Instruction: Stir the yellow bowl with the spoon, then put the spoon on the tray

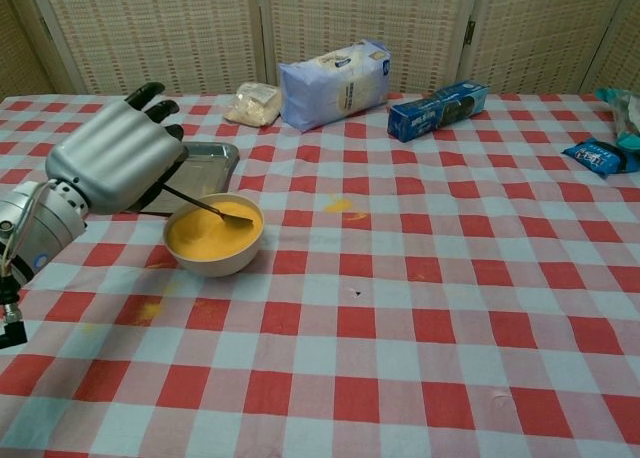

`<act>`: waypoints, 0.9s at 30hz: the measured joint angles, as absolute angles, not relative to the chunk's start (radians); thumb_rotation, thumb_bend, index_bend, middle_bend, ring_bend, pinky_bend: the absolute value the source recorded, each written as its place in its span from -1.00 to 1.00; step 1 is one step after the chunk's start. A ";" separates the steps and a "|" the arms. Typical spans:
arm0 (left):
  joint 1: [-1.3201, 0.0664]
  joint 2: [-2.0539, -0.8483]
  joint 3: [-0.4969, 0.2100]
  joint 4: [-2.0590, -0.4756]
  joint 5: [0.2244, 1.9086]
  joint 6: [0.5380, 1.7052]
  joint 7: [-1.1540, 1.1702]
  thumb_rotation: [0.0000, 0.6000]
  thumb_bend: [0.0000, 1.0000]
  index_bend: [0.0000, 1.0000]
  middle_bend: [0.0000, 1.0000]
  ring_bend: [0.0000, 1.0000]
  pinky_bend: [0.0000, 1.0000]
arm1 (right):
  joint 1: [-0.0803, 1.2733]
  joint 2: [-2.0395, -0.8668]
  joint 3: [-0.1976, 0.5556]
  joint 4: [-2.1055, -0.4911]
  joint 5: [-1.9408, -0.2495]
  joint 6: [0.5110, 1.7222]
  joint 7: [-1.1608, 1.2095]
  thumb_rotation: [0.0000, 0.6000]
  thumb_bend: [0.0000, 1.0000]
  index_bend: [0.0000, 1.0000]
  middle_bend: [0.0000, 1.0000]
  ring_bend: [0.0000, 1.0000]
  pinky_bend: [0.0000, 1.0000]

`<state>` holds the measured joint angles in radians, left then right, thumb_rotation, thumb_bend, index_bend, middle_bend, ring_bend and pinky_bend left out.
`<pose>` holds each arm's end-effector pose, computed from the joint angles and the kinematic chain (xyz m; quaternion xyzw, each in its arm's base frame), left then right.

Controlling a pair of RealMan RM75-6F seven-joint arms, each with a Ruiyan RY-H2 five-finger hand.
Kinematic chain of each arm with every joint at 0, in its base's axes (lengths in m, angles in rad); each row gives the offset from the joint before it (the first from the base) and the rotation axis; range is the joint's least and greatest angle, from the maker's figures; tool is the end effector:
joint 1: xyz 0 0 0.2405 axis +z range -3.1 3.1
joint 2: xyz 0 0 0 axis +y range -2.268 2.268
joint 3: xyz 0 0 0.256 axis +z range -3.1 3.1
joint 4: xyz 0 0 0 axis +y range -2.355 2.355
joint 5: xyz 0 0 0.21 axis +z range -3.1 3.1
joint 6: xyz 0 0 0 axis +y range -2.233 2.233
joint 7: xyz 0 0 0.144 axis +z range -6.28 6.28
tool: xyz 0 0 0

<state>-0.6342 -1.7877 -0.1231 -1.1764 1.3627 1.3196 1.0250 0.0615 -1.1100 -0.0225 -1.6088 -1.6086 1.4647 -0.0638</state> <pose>-0.1664 0.3235 -0.0335 -0.7397 -0.0133 -0.2505 0.6245 -0.3091 -0.1573 0.1439 0.6530 -0.3735 0.3509 0.5575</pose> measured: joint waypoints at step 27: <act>-0.624 -1.731 -0.170 -1.255 1.366 1.320 0.999 1.00 0.84 0.65 -0.33 -0.80 -1.00 | 0.064 -1.113 -0.023 -1.605 -1.604 1.454 -0.068 1.00 -0.83 -1.00 -1.00 -1.00 -1.00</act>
<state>-0.6241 -1.7311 -0.1699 -1.2553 1.3657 1.3198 0.9991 0.0638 -1.1129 -0.0231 -1.6049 -1.6042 1.4542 -0.0679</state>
